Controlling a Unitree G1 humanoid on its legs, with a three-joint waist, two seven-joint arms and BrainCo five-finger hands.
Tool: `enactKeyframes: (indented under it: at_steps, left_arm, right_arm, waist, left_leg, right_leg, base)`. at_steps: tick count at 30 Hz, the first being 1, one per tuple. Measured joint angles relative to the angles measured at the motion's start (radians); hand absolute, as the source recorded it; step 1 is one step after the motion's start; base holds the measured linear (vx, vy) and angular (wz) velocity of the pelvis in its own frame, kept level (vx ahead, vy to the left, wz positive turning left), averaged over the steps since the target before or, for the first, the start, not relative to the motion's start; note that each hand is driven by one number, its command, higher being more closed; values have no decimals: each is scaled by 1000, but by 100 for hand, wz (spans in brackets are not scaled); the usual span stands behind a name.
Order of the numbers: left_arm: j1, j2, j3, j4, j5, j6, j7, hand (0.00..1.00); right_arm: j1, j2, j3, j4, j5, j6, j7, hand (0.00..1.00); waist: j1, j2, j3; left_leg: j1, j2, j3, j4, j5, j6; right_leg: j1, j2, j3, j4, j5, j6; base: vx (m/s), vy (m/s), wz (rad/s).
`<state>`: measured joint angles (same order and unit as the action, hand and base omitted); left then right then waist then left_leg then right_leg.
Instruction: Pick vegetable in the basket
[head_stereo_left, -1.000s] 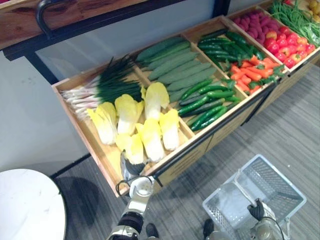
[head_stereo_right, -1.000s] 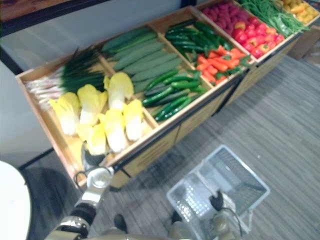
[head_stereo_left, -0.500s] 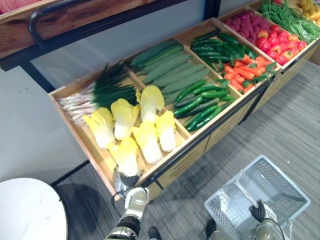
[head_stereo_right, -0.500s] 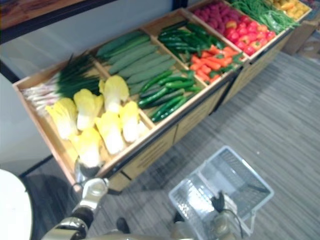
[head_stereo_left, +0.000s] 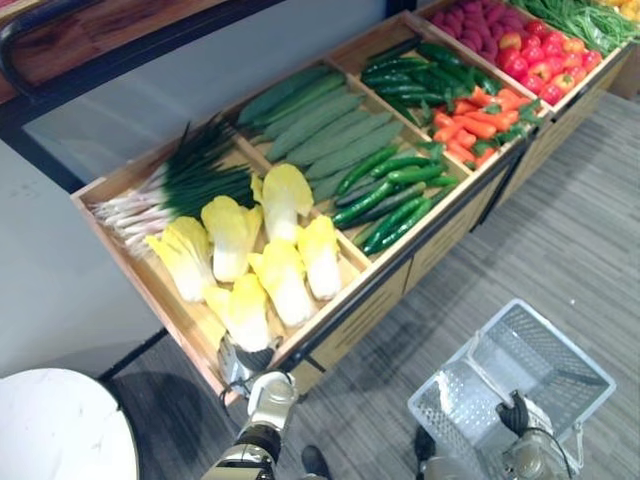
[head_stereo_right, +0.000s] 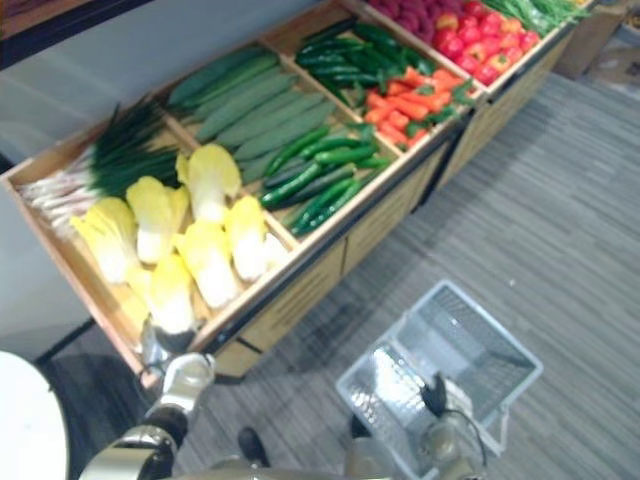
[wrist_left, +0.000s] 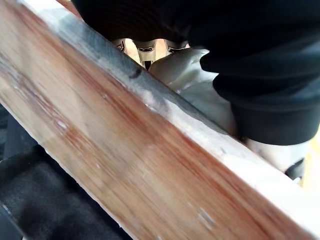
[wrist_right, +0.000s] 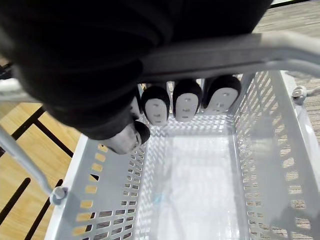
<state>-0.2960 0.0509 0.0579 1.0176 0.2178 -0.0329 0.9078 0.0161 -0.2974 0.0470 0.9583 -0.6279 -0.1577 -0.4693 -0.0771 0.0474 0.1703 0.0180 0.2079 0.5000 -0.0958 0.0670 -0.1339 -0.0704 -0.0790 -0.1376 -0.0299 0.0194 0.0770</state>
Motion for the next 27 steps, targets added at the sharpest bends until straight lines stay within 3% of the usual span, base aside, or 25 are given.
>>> enactKeyframes:
  at_steps: [4,17,27]
  left_arm:
    - [-1,1,7,-2,4,0,25,100]
    - [-2,37,-2,1,28,0,15,100]
    - [-11,37,-34,-18,18,-23,-32,100]
  right_arm:
    - [-9,0,3,-1,1,-1,1,100]
    - [-12,0,36,-3,10,-19,28,100]
    - [-1,8,40,0,18,-19,41,100]
  waist:
    - [2,0,0]
    - [2,-6,2]
    - [1,-30,5]
  left_leg:
    - [-8,2,10,0,-1,-1]
    - [-2,1,9,0,0,0]
    - [19,-11,-38,0,3,3]
  right_leg:
    - [-15,3,11,-2,6,-1]
    - [-8,2,8,-6,14,0]
    - [51,-11,-39,-22,19,4]
  base:
    - [10,-12,-8]
    - [0,0,0]
    - [13,-2,14]
